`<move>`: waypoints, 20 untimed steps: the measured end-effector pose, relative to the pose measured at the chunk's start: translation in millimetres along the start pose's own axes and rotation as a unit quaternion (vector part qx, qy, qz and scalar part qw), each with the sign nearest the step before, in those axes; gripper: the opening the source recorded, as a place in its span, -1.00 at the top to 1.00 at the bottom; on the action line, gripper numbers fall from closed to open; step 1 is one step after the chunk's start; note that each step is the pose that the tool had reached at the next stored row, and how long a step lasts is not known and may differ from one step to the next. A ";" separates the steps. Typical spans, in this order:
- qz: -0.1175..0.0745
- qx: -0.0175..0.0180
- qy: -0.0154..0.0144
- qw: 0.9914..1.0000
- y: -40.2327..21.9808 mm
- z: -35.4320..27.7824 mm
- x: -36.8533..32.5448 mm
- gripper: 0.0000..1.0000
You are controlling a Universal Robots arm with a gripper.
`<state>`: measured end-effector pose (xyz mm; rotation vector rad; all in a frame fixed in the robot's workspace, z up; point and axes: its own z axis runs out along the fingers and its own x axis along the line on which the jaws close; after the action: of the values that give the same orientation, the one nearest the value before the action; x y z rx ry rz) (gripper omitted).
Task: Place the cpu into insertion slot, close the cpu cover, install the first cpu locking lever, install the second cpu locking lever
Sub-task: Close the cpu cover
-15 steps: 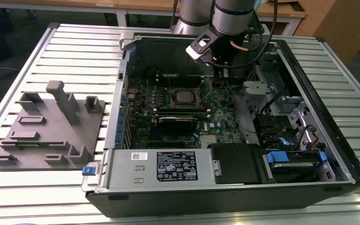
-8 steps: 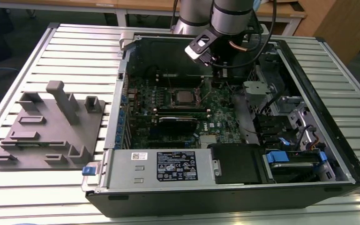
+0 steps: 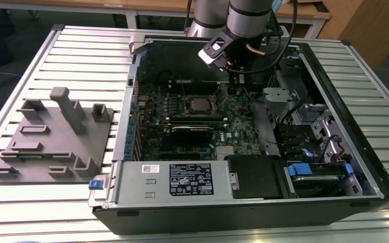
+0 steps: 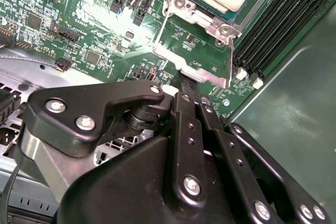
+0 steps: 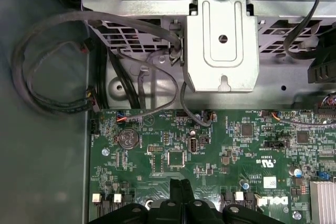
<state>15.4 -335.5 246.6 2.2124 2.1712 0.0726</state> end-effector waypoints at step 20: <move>0.000 -0.002 0.000 1.000 -12.3 -0.6 -0.2 0.80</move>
<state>3.1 -335.5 246.4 2.2099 2.1689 0.0777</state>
